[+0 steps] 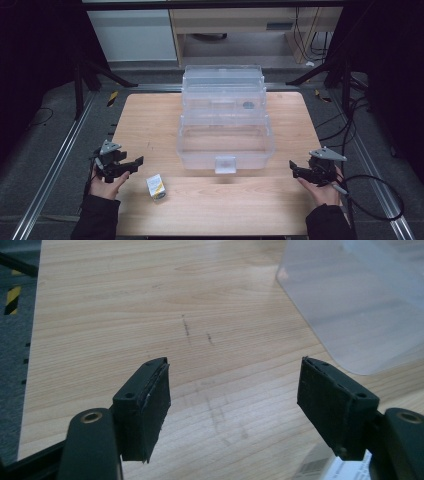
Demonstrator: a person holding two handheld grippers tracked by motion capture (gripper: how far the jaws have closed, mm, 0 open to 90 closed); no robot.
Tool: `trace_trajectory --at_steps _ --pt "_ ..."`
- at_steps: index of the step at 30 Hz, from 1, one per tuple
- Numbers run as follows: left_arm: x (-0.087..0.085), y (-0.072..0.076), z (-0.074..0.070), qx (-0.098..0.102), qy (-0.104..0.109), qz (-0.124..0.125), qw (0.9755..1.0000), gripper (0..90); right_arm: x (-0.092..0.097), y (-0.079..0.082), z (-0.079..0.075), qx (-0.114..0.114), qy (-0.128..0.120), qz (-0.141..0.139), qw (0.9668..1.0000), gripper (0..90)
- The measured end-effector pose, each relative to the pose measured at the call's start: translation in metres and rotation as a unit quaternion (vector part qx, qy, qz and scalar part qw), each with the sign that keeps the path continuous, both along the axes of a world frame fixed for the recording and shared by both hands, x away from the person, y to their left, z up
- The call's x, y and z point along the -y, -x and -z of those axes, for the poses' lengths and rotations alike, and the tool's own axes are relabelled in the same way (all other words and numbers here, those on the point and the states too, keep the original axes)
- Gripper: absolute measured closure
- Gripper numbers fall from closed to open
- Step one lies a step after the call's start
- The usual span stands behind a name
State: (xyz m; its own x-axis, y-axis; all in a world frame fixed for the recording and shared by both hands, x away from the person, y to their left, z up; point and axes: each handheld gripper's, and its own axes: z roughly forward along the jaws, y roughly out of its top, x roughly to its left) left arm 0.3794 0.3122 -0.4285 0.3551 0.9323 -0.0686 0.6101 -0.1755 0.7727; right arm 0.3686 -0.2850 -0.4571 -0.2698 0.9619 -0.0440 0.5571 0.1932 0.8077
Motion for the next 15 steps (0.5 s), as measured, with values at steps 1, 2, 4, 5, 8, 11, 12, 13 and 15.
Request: trace_trajectory --at_steps 1,2,4,5,8,11,12,13,15 --pt "0.002 0.002 -0.001 0.000 -0.001 0.003 1.0000 28.3 -0.001 0.001 0.000 0.003 -0.002 0.000 1.0000 16.6" --pt "0.002 0.002 -0.001 0.000 -0.001 0.003 1.0000 27.8 -0.001 0.001 0.000 0.003 -0.002 0.000 1.0000 16.6" --pt "0.009 0.007 -0.002 -0.002 -0.005 0.014 0.9999 27.2 -0.002 0.002 0.000 0.002 0.003 -0.004 1.0000 16.5" --pt "0.009 0.007 -0.002 -0.002 -0.005 0.014 0.9999 26.3 -0.002 0.002 0.000 0.002 0.007 -0.005 1.0000 16.4" --pt "0.016 0.011 -0.001 -0.010 -0.009 0.024 0.9996 24.1 -0.003 0.002 0.001 0.003 0.014 -0.005 0.9999 15.9" --pt "0.020 0.015 0.000 -0.017 -0.009 0.027 0.9994 23.1 -0.005 0.002 0.002 0.002 0.021 -0.007 0.9997 15.6" --pt "0.021 0.016 0.000 -0.019 -0.011 0.028 0.9994 22.9 -0.005 0.002 0.003 0.000 0.022 -0.009 0.9997 15.3" --pt "0.023 0.017 0.001 -0.022 -0.013 0.030 0.9992 22.4 -0.006 0.002 0.003 -0.001 0.022 -0.008 0.9997 15.2" --pt "0.025 0.018 0.002 -0.026 -0.014 0.030 0.9991 22.2 -0.006 0.002 0.003 -0.002 0.025 -0.008 0.9996 15.2"
